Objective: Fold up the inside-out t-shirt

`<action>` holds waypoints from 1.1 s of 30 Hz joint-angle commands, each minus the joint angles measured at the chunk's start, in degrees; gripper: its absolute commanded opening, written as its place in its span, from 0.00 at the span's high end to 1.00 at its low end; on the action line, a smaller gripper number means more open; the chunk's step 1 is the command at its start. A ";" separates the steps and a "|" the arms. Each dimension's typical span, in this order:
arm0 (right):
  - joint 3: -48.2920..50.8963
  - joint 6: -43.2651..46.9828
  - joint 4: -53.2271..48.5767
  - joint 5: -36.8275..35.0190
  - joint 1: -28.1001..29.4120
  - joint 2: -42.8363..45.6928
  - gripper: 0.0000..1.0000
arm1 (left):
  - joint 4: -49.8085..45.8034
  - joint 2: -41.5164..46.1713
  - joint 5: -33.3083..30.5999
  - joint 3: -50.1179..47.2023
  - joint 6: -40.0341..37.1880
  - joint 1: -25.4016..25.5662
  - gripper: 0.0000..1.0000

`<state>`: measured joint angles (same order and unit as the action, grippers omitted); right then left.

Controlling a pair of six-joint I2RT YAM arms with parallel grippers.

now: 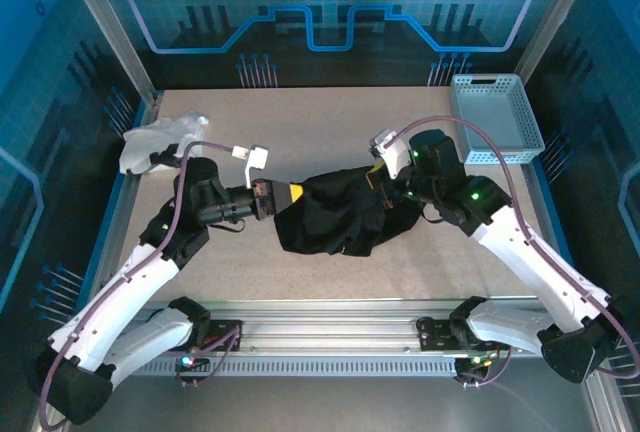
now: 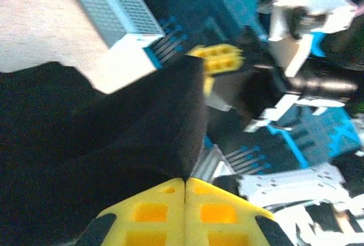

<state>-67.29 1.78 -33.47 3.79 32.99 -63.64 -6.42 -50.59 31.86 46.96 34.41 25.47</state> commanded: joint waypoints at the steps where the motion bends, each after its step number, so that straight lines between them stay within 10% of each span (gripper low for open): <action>1: -2.37 2.44 -3.66 9.44 -2.37 1.40 1.00 | -9.37 0.08 -10.88 2.31 -5.62 -0.51 1.00; 8: -3.70 0.06 -4.47 19.88 -7.74 2.46 1.00 | -16.87 -2.69 -20.26 3.06 -10.35 -0.08 1.00; 20: -4.10 -4.84 -7.56 28.18 -8.48 -0.85 1.00 | -8.23 -4.40 -11.98 -1.03 -10.59 4.96 1.00; 26: -4.69 -9.03 -4.91 29.75 -8.25 -2.07 1.00 | 0.52 -3.03 -14.49 -2.69 -13.89 15.07 0.54; 33: -5.31 -10.34 -3.83 28.85 -8.13 -3.50 1.00 | 1.36 -5.59 -26.45 -0.70 -18.59 25.78 0.39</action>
<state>-71.35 -6.72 -38.50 31.62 25.06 -66.59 -7.05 -55.16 12.69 44.75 19.88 47.77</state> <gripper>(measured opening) 0.045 0.605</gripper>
